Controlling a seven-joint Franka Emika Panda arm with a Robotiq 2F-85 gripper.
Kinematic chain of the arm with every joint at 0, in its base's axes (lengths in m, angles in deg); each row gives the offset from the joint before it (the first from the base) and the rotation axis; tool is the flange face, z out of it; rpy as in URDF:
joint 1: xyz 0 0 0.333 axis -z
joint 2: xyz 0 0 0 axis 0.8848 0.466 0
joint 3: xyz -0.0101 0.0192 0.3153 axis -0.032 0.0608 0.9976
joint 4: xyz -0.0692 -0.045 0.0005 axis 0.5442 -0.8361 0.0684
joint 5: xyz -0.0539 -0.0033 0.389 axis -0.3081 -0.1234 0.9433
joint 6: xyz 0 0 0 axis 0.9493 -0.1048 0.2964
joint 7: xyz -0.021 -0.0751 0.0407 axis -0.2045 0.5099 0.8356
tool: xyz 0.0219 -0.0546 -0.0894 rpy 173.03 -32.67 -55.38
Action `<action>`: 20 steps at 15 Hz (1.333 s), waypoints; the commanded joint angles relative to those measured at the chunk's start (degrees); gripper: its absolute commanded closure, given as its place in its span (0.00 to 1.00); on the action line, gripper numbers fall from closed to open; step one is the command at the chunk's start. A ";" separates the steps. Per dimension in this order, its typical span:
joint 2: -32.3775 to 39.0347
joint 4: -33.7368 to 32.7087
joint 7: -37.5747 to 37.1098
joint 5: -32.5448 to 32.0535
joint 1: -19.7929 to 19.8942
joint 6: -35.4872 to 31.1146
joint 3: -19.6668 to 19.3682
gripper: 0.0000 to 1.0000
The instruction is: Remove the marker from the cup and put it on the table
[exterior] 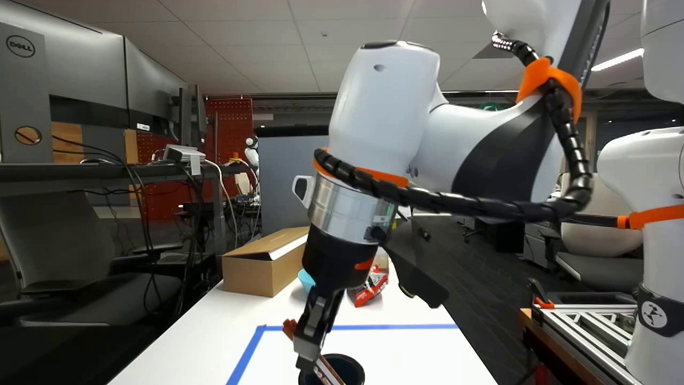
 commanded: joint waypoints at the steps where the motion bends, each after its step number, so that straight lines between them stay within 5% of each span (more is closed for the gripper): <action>1: 3.58 -0.14 -0.38 0.75 -1.39 -1.26 1.90 0.95; 17: 27.25 -12.33 3.99 -2.38 -1.76 -8.53 0.50 0.95; 18: 28.12 -13.30 4.26 -2.33 -1.92 -8.18 0.43 0.85; 19: 28.76 -14.09 4.47 -2.11 -1.99 -7.79 0.49 0.55; 20: 29.24 -14.86 4.62 -2.05 -2.26 -7.59 0.47 0.54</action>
